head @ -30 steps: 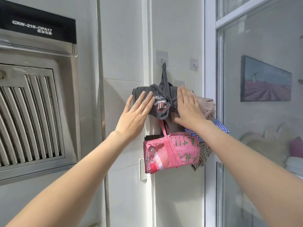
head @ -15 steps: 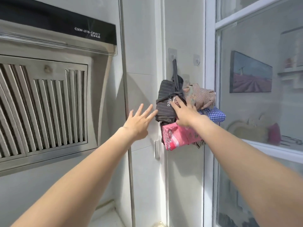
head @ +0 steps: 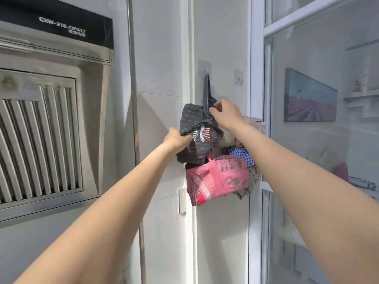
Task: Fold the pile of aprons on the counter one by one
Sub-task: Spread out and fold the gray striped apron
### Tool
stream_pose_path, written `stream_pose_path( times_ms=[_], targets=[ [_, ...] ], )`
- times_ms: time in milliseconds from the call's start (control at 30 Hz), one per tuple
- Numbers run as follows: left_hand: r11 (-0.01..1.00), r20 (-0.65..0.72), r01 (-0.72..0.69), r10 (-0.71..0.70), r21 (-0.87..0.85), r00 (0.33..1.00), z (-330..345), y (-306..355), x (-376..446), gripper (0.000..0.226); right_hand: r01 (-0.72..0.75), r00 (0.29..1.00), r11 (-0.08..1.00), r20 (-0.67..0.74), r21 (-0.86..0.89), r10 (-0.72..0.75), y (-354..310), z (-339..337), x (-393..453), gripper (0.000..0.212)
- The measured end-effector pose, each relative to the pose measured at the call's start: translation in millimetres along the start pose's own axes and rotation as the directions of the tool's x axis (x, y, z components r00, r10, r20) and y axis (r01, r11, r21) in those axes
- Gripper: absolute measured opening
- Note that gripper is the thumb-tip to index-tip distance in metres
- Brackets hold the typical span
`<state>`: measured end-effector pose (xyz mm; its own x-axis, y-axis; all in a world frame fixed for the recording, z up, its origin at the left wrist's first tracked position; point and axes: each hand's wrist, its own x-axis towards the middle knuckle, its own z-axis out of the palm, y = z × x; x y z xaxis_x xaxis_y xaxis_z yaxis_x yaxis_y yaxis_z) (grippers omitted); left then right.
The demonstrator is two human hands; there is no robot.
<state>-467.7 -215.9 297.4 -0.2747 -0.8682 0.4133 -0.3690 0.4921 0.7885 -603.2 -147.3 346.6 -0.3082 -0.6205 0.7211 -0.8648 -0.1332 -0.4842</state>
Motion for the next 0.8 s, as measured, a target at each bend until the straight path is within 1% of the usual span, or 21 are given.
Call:
stream_pose_path(
  times_ms=[33,67,133,200,267,300,367,433,500,600,633,667,700,733,767,800],
  targets=[
    [0.998,-0.006,-0.003,0.003,-0.068,1.0,2,1,4,0.024,-0.014,0.999,0.999,0.037,0.044,0.013,-1,1,7,0.035],
    [0.992,-0.01,-0.02,0.019,-0.127,1.0,4,2,8,0.02,-0.033,0.997,0.997,0.078,0.076,0.027,-1,3,15,0.037],
    [0.972,-0.002,-0.094,0.096,-0.217,0.995,2,5,11,0.028,-0.06,0.991,0.991,0.13,0.121,0.044,0,6,28,0.037],
    [0.953,0.006,-0.187,0.194,-0.238,0.981,-5,10,15,0.028,-0.071,0.992,0.974,0.118,0.213,0.047,3,7,41,0.031],
    [0.954,0.06,-0.234,0.249,-0.189,0.967,-16,18,19,0.024,-0.079,0.995,0.926,0.082,0.369,0.052,7,3,50,0.033],
    [0.962,0.104,-0.235,0.25,-0.14,0.963,-23,23,21,0.024,-0.079,0.995,0.894,0.094,0.442,0.042,8,0,52,0.038],
    [0.979,0.187,-0.198,0.202,-0.041,0.961,-34,35,29,0.026,-0.1,0.983,0.809,0.181,0.579,-0.008,10,-10,50,0.045],
    [0.986,0.284,-0.162,0.143,0.044,0.948,-44,48,34,0.025,-0.127,0.962,0.756,0.266,0.643,-0.065,16,-15,51,0.049],
    [0.965,0.338,-0.186,0.115,0.186,0.934,-49,60,40,0.023,-0.144,0.94,0.746,0.326,0.651,-0.103,23,-20,53,0.049],
    [0.917,0.326,-0.232,0.121,0.326,0.938,-52,74,50,0.028,-0.127,0.881,0.806,0.439,0.578,-0.175,27,-27,59,0.035],
    [0.894,0.325,-0.253,0.131,0.369,0.937,-50,80,53,0.028,-0.13,0.86,0.827,0.477,0.547,-0.181,29,-29,63,0.037],
    [0.855,0.323,-0.288,0.152,0.43,0.934,-48,84,56,0.027,-0.136,0.845,0.85,0.507,0.509,-0.169,30,-28,66,0.046],
    [0.807,0.32,-0.333,0.19,0.488,0.928,-44,91,59,0.026,-0.128,0.849,0.882,0.509,0.453,-0.138,32,-29,70,0.055],
    [0.764,0.306,-0.376,0.243,0.524,0.921,-40,95,61,0.024,-0.11,0.876,0.912,0.473,0.395,-0.099,33,-27,73,0.059],
    [0.739,0.28,-0.415,0.31,0.53,0.909,-34,100,62,0.026,-0.085,0.917,0.93,0.392,0.356,-0.066,34,-26,74,0.059],
    [0.725,0.248,-0.455,0.381,0.518,0.89,-27,105,64,0.03,-0.07,0.955,0.931,0.295,0.359,-0.042,36,-25,76,0.056]
  ],
)
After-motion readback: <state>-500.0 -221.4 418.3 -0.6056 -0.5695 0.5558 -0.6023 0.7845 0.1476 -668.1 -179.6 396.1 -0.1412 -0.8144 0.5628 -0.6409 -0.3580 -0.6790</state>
